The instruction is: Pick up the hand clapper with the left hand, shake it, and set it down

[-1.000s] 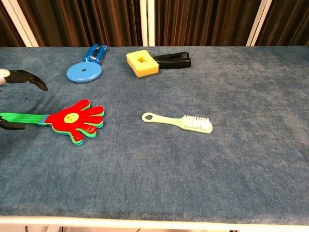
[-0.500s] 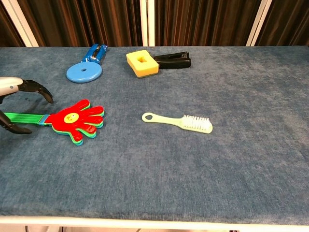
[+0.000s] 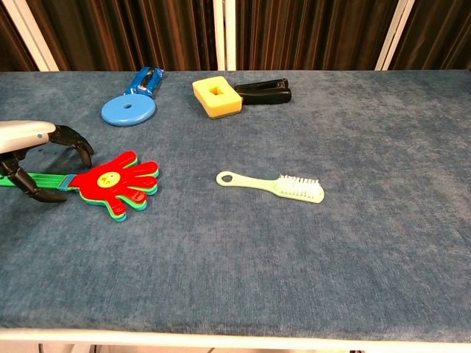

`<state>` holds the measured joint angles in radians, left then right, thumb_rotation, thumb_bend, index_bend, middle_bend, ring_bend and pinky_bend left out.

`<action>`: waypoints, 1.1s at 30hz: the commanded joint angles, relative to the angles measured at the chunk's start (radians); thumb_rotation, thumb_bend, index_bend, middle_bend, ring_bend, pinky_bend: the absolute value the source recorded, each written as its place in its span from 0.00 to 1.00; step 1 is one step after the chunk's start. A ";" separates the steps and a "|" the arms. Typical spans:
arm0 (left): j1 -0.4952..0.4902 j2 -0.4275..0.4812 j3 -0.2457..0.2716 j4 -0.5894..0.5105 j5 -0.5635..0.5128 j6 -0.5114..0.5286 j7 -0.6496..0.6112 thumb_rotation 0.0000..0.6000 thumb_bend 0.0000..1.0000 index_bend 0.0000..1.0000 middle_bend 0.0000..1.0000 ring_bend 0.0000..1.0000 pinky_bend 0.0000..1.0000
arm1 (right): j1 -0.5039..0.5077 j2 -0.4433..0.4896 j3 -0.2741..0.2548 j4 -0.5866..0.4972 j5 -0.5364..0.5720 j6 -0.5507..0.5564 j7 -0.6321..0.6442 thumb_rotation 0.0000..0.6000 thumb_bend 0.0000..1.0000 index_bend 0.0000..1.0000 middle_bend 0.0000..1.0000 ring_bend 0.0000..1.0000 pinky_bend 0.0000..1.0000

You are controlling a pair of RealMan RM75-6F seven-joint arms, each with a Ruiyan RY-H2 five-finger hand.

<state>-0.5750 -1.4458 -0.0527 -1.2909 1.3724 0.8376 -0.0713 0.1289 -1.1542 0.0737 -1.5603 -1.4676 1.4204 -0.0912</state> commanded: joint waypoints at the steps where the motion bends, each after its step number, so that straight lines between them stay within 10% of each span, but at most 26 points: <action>1: -0.004 -0.002 -0.001 0.002 -0.009 -0.005 0.007 1.00 0.21 0.34 0.17 0.00 0.10 | 0.000 0.000 0.000 0.003 0.001 -0.001 0.003 1.00 0.33 0.00 0.00 0.00 0.00; 33: -0.008 -0.014 0.006 -0.003 -0.015 0.028 -0.033 1.00 0.33 0.55 0.21 0.03 0.11 | 0.001 0.003 -0.002 0.004 0.010 -0.010 0.006 1.00 0.33 0.00 0.00 0.00 0.00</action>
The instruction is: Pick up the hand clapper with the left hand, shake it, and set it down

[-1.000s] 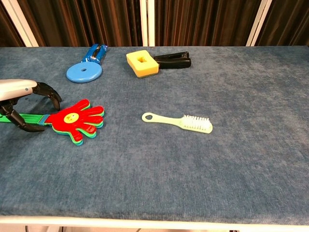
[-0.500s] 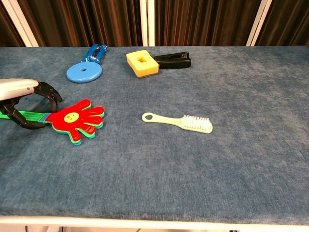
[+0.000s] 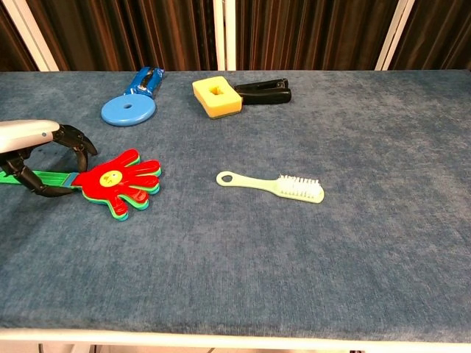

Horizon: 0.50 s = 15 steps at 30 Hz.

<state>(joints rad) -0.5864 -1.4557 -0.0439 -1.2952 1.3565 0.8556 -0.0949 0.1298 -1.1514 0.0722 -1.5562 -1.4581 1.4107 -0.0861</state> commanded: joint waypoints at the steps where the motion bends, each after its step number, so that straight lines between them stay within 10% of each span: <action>1: 0.006 -0.007 -0.005 0.003 0.002 0.018 -0.013 1.00 0.34 0.56 0.22 0.04 0.12 | 0.000 0.000 0.000 0.000 0.001 -0.001 0.001 1.00 0.33 0.00 0.00 0.00 0.00; 15: 0.046 -0.072 -0.058 0.034 0.008 0.159 -0.140 1.00 0.40 0.65 0.37 0.20 0.34 | -0.006 -0.001 -0.002 0.008 0.005 0.002 0.010 1.00 0.33 0.00 0.00 0.00 0.00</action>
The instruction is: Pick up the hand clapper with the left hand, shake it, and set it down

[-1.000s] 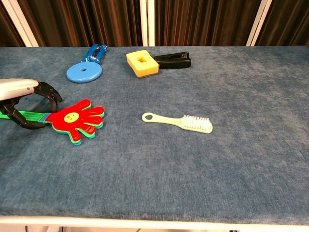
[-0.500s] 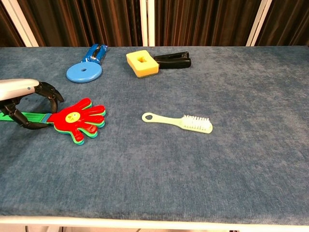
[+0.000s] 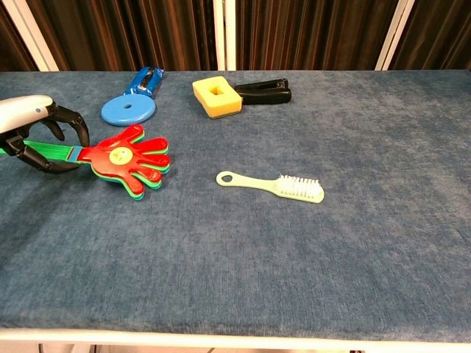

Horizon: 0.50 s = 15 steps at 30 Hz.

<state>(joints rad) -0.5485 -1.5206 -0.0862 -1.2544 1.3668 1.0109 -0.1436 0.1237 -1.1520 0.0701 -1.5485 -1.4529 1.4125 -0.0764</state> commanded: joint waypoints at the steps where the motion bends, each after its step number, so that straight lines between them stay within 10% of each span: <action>1: 0.009 -0.005 -0.020 -0.014 -0.004 0.001 -0.126 1.00 0.40 0.65 0.37 0.20 0.34 | 0.000 0.000 0.000 0.000 0.000 0.000 0.000 1.00 0.33 0.00 0.00 0.00 0.00; 15: 0.056 0.020 -0.130 -0.078 -0.043 0.073 -0.585 1.00 0.44 0.64 0.41 0.26 0.48 | -0.004 0.000 0.001 -0.002 0.003 0.002 -0.002 1.00 0.33 0.00 0.00 0.00 0.00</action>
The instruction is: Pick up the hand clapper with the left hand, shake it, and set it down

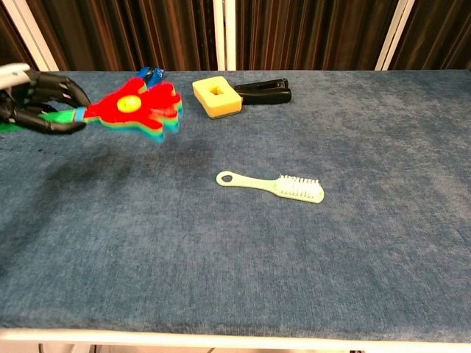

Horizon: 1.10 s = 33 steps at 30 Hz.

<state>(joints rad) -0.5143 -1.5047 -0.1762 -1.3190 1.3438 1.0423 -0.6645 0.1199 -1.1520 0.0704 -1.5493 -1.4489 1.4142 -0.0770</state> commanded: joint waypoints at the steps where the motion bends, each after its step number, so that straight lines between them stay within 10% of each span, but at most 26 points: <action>1: 0.025 0.003 -0.047 -0.013 -0.024 0.051 -0.071 1.00 0.44 0.64 0.43 0.29 0.51 | 0.001 0.000 0.001 -0.003 -0.001 0.000 -0.002 1.00 0.33 0.00 0.00 0.00 0.00; 9: 0.043 0.017 -0.071 -0.023 -0.026 0.105 -0.057 1.00 0.44 0.63 0.48 0.59 0.54 | -0.002 0.000 0.000 -0.007 -0.004 0.005 -0.005 1.00 0.33 0.00 0.00 0.00 0.00; 18: 0.051 0.049 -0.096 -0.086 -0.015 0.120 -0.158 1.00 0.44 0.63 0.48 0.62 0.56 | -0.003 0.003 0.001 -0.014 -0.008 0.009 -0.006 1.00 0.33 0.00 0.00 0.00 0.00; 33: 0.061 0.077 -0.124 -0.139 0.001 0.148 -0.277 1.00 0.44 0.63 0.56 0.80 0.89 | -0.009 0.002 0.001 -0.007 -0.005 0.016 0.003 1.00 0.33 0.00 0.00 0.00 0.00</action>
<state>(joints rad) -0.4538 -1.4305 -0.2994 -1.4544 1.3419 1.1891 -0.9380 0.1115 -1.1498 0.0716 -1.5565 -1.4541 1.4295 -0.0745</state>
